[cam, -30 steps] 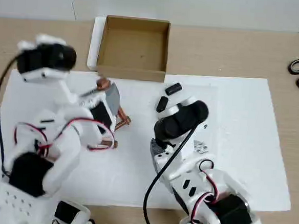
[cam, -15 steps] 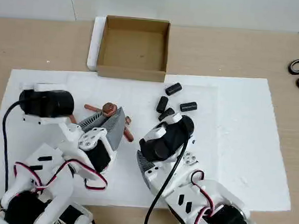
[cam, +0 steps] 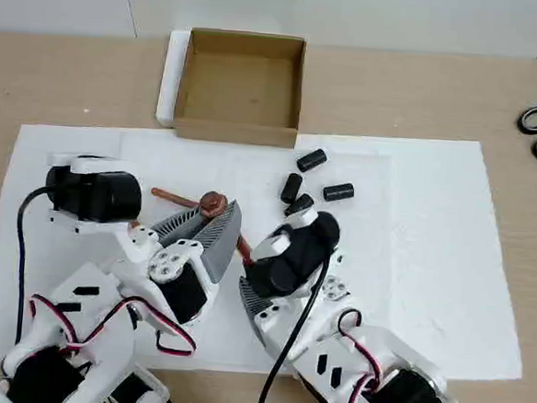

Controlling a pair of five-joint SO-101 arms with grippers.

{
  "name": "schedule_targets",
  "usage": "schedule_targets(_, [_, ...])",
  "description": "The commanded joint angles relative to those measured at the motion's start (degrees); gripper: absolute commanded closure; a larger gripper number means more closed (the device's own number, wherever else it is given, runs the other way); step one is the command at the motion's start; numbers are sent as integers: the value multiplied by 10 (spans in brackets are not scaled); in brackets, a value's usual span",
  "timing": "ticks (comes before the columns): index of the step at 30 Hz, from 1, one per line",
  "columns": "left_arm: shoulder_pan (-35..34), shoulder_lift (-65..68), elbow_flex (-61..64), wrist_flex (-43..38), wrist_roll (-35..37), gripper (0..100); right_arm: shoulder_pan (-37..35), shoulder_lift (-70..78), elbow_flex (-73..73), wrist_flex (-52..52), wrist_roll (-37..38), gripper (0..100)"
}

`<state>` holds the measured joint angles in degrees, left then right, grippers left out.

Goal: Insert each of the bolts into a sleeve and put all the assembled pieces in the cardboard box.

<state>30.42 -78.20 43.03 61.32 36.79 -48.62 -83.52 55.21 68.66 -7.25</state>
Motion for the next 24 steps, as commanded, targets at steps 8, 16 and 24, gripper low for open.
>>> schedule_targets(8, [4,-6,-6,7,-3,994,-11,-6,-4,-15,-5,995])
schedule_targets(16, [4,-6,-20,31,-3,994,-11,-6,-4,-19,-4,995])
schedule_targets(24, [4,-5,7,53,-3,994,-11,-6,-7,-20,-4,995])
